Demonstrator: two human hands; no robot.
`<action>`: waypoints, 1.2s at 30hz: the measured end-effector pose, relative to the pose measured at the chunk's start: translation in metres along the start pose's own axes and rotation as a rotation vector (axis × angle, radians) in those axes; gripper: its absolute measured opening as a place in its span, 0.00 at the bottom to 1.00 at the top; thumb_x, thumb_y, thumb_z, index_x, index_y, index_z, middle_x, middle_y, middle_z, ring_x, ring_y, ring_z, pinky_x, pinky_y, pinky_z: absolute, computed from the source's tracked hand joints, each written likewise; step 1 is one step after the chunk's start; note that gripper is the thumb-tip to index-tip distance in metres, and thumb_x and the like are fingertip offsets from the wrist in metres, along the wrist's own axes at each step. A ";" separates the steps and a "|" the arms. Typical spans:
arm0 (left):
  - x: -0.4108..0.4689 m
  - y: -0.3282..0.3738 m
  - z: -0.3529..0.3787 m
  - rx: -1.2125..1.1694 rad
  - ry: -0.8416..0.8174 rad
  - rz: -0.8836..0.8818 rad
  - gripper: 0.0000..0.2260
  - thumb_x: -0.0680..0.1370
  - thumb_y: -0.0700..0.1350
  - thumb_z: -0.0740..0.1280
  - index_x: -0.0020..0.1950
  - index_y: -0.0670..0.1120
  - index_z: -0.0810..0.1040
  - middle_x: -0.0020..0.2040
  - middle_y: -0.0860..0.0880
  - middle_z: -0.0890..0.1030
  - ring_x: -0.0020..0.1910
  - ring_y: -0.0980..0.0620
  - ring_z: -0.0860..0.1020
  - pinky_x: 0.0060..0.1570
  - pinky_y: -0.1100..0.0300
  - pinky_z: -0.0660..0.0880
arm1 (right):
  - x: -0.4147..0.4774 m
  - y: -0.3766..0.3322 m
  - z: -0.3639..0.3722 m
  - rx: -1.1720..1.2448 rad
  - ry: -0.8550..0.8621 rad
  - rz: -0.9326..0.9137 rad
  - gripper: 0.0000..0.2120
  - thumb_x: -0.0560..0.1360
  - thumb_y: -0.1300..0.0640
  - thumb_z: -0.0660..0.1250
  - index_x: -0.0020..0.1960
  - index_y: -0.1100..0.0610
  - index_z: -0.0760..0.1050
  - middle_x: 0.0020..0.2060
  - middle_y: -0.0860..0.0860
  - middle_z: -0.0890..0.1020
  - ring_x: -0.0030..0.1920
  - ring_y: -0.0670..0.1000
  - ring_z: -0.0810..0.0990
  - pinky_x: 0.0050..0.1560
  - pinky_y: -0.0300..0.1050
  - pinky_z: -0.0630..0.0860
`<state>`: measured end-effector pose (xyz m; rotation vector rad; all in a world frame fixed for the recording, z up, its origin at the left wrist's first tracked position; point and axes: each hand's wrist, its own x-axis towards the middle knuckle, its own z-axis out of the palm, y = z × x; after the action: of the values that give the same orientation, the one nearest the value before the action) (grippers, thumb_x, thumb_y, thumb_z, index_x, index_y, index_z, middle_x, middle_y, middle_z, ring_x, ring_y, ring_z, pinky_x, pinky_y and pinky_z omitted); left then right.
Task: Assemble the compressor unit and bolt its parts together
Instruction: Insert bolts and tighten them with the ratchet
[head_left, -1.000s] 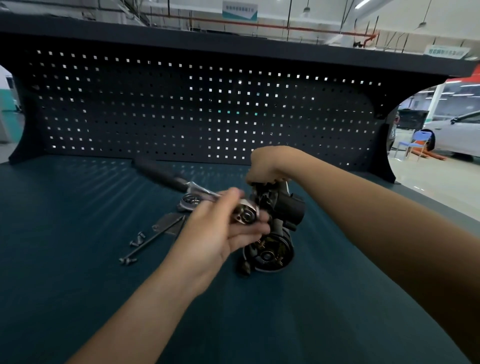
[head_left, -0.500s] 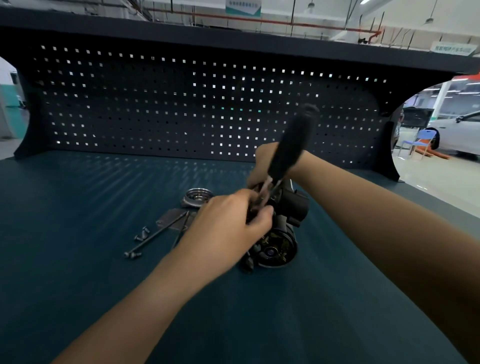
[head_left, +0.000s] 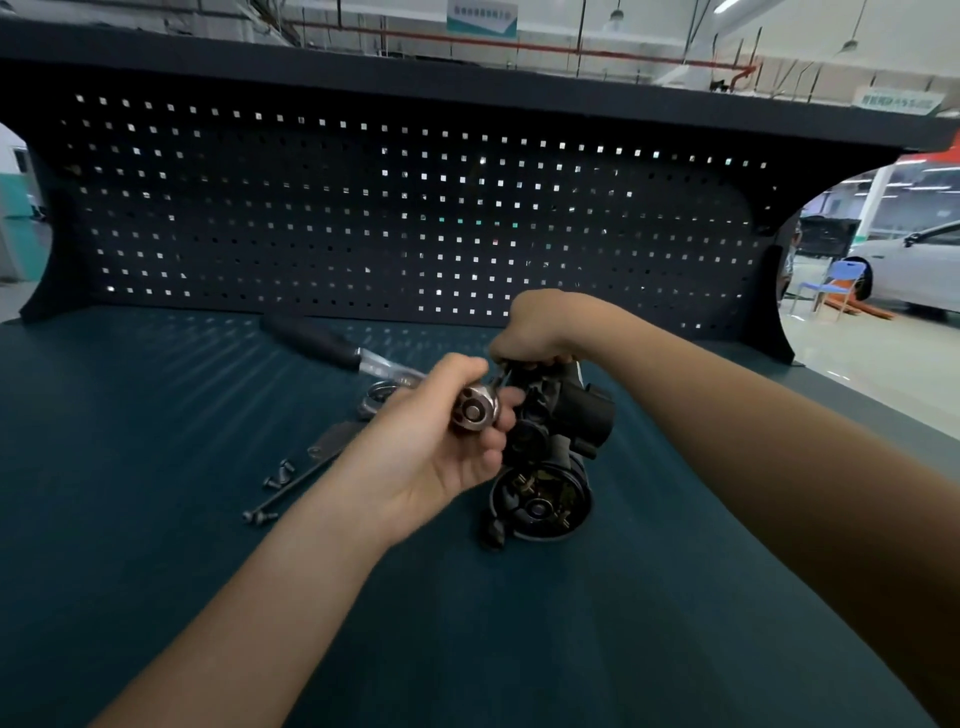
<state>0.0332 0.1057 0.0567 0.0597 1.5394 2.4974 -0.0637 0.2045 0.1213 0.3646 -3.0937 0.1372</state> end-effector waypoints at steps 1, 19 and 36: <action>0.002 0.001 0.001 0.166 0.037 0.057 0.15 0.77 0.48 0.60 0.47 0.37 0.78 0.25 0.51 0.75 0.21 0.59 0.71 0.21 0.68 0.70 | 0.000 0.001 0.001 0.009 0.018 0.001 0.17 0.74 0.52 0.63 0.30 0.59 0.69 0.26 0.51 0.72 0.26 0.50 0.70 0.24 0.38 0.64; -0.004 0.001 -0.001 -0.166 -0.060 -0.020 0.13 0.77 0.46 0.61 0.48 0.36 0.76 0.26 0.49 0.76 0.19 0.60 0.71 0.18 0.69 0.70 | 0.001 0.001 0.000 0.030 -0.003 -0.007 0.17 0.76 0.56 0.61 0.30 0.59 0.68 0.22 0.51 0.71 0.23 0.50 0.67 0.16 0.30 0.61; 0.001 -0.021 0.000 0.892 0.218 0.400 0.21 0.73 0.60 0.56 0.31 0.44 0.71 0.21 0.49 0.76 0.19 0.55 0.71 0.22 0.66 0.68 | 0.004 0.002 0.004 -0.232 0.000 -0.072 0.11 0.77 0.52 0.58 0.41 0.59 0.66 0.41 0.53 0.70 0.44 0.56 0.72 0.45 0.44 0.69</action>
<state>0.0350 0.1150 0.0374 0.2538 2.8460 1.8646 -0.0678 0.2056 0.1169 0.4643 -3.0456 -0.2208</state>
